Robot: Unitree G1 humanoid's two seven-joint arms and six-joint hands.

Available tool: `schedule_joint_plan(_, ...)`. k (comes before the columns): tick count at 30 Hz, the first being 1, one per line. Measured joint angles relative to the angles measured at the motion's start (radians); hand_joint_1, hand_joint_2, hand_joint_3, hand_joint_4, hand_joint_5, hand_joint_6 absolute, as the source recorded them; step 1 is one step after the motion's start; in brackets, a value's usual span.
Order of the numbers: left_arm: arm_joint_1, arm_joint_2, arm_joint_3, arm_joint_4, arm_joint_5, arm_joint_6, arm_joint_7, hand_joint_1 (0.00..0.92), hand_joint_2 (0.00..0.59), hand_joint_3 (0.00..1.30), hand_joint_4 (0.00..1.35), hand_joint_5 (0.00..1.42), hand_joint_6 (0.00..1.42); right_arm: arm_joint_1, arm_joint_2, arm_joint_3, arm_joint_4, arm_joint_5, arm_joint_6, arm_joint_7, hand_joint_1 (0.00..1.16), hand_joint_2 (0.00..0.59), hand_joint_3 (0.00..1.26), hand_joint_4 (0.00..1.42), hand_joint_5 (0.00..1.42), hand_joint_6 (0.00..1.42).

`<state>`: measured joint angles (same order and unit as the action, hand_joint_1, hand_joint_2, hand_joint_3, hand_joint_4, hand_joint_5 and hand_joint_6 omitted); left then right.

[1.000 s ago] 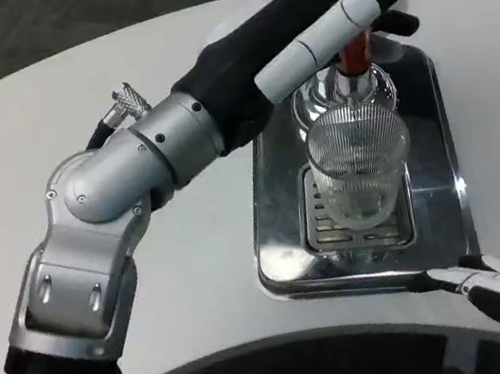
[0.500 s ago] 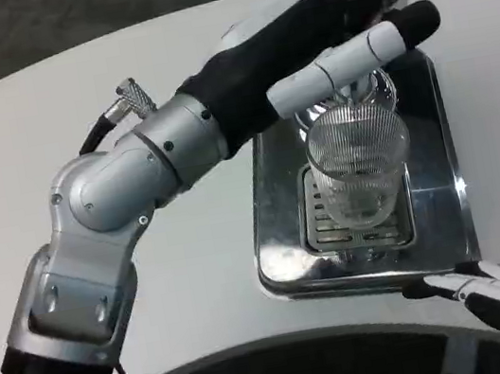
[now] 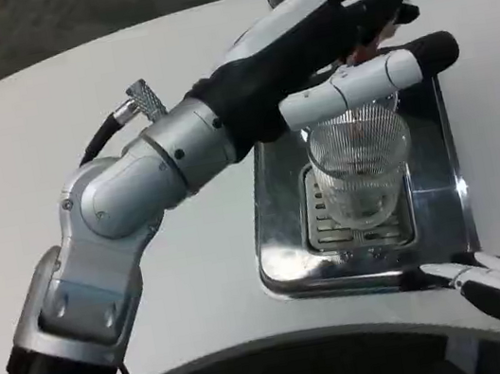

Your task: Grasp the cup under the faucet to collect the drink, then remove the cup.

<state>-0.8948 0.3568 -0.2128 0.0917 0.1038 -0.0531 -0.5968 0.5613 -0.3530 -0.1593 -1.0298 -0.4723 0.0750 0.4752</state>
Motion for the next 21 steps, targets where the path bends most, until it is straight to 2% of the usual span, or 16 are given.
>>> schedule_joint_plan(7, -0.017, 0.000, -0.011, 0.037, 0.029, -0.055, 0.001, 0.000, 0.073, 0.12, 0.00, 0.08, 0.09, -0.036, 0.018, 0.012, 0.002, 0.028, 0.059, 0.000, 0.48, 0.450, 0.18, 0.12, 0.05, 0.01)
schedule_joint_plan(12, -0.022, 0.000, -0.013, 0.050, 0.030, -0.069, 0.001, 0.000, 0.072, 0.11, 0.00, 0.06, 0.09, -0.060, 0.043, 0.016, 0.016, 0.070, 0.086, -0.018, 0.53, 0.439, 0.14, 0.09, 0.08, 0.08)
schedule_joint_plan(14, -0.023, 0.000, -0.013, 0.056, 0.030, -0.073, 0.001, 0.000, 0.072, 0.11, 0.00, 0.06, 0.09, -0.073, 0.060, 0.016, 0.034, 0.090, 0.093, -0.034, 0.54, 0.425, 0.13, 0.09, 0.09, 0.11)
schedule_joint_plan(16, -0.024, 0.000, -0.013, 0.059, 0.030, -0.075, 0.001, 0.000, 0.072, 0.11, 0.00, 0.06, 0.09, -0.092, 0.078, 0.017, 0.056, 0.109, 0.107, -0.052, 0.57, 0.368, 0.09, 0.08, 0.12, 0.17)
schedule_joint_plan(18, -0.025, 0.001, -0.013, 0.065, 0.030, -0.080, 0.001, 0.000, 0.072, 0.11, 0.00, 0.06, 0.09, -0.111, 0.092, 0.024, 0.074, 0.114, 0.108, -0.076, 0.60, 0.337, 0.06, 0.08, 0.15, 0.21)
schedule_joint_plan(21, -0.027, 0.001, -0.013, 0.070, 0.030, -0.084, 0.001, 0.000, 0.074, 0.11, 0.00, 0.06, 0.09, -0.137, 0.116, 0.046, 0.098, 0.114, 0.114, -0.114, 0.62, 0.320, 0.05, 0.08, 0.15, 0.22)
